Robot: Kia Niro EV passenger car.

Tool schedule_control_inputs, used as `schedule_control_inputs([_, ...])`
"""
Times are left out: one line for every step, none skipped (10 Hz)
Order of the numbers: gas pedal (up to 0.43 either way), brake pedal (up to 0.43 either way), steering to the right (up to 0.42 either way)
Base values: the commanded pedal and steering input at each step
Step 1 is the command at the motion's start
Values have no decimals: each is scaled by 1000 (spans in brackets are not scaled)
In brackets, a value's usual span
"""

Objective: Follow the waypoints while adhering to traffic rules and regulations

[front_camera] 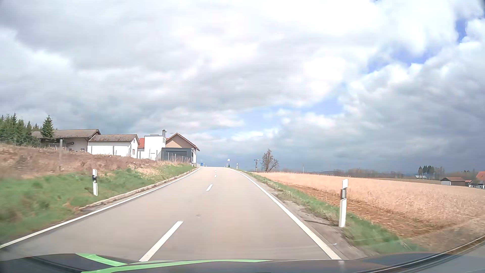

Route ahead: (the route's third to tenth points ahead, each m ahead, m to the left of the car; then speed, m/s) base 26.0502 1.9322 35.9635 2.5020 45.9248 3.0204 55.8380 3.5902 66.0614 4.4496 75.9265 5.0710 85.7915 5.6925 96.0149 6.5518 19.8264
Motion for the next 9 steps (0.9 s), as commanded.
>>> schedule_control_inputs([260, 0, -15])
schedule_control_inputs([260, 0, -15])
schedule_control_inputs([260, 0, -14])
schedule_control_inputs([268, 0, -14])
schedule_control_inputs([268, 0, -15])
schedule_control_inputs([268, 0, -14])
schedule_control_inputs([268, 0, -14])
schedule_control_inputs([268, 0, -14])
schedule_control_inputs([268, 0, -14])
